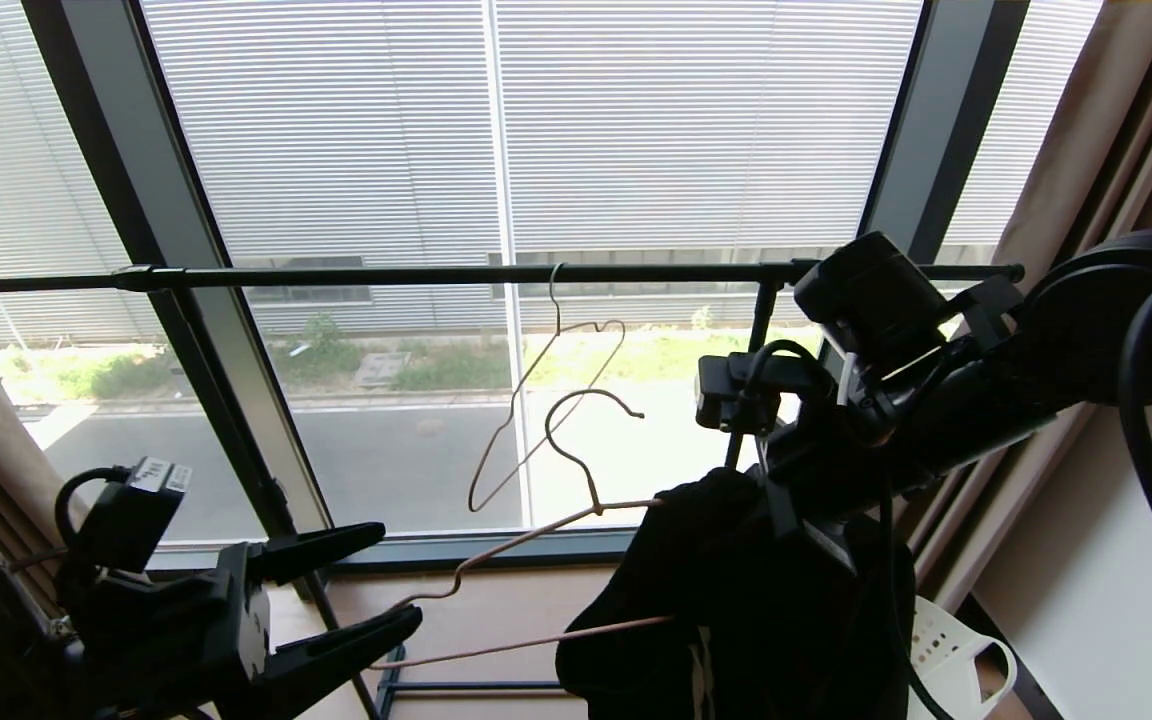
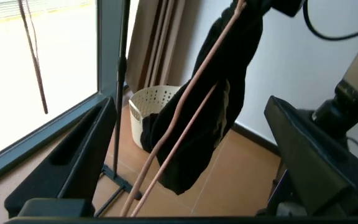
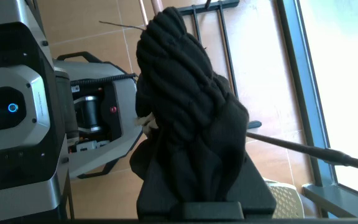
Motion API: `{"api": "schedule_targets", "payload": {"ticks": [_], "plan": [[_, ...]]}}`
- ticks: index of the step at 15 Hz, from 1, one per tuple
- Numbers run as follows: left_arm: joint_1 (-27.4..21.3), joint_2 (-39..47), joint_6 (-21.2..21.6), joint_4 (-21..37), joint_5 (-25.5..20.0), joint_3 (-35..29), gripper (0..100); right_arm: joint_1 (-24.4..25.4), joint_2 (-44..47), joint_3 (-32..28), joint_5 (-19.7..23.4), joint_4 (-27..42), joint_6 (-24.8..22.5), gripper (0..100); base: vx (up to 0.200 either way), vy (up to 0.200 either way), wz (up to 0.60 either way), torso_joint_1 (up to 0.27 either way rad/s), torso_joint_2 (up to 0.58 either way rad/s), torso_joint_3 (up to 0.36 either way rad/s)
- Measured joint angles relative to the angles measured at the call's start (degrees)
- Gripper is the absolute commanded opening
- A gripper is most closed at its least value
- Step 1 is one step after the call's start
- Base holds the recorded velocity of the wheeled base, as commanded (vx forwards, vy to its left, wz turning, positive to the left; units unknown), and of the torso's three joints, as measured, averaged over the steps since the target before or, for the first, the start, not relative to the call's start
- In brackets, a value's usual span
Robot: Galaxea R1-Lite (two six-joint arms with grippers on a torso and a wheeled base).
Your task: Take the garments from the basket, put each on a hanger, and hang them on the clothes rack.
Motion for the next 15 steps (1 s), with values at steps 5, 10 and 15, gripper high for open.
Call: {"api": "schedule_targets", "payload": {"ticks": [5,10,15], "plan": [[4.9,-1.2,-5.6,0.0,-0.2,0.2,100,-1.8,-4.9,8.6,6.2,-7.8,-0.8,0,0.000,0.000,0.00,0.000,0.00,0.000],[4.4,6.1,-6.0,0.0,-0.2,0.2,100,-2.8,-9.8,15.3,13.2,-11.2,-6.4,0,0.000,0.000,0.00,0.000,0.00,0.000],[4.2,10.7,-6.2,0.0,-0.3,0.0,100,-3.3,-11.8,15.2,16.5,-11.6,-6.9,0,0.000,0.000,0.00,0.000,0.00,0.000]]}}
